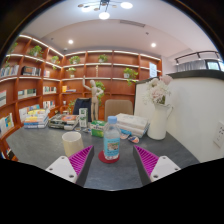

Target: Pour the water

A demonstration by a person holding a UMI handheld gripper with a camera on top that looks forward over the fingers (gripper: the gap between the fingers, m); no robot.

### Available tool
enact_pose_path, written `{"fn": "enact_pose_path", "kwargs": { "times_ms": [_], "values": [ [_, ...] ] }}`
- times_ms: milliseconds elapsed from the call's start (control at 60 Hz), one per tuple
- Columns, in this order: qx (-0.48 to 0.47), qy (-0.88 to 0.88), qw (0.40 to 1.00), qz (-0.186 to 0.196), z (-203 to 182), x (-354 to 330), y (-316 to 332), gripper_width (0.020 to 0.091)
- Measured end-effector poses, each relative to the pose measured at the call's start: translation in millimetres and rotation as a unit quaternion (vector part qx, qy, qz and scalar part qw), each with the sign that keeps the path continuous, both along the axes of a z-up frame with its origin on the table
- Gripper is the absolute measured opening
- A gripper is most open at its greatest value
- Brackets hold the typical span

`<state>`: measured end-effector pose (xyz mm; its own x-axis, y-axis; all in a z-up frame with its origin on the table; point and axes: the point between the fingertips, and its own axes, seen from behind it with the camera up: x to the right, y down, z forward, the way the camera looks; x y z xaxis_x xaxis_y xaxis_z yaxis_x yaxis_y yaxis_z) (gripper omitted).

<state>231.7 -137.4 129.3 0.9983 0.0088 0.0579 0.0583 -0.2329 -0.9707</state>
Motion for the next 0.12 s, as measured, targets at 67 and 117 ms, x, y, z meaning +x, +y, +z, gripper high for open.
{"fn": "enact_pose_path", "kwargs": {
  "times_ms": [67,117],
  "values": [
    [0.007,-0.002,1.0,-0.002,3.8,0.1,0.0,0.0782],
    [0.008,-0.001,1.0,0.0,7.0,-1.3,-0.5,0.0784]
  ]
}}
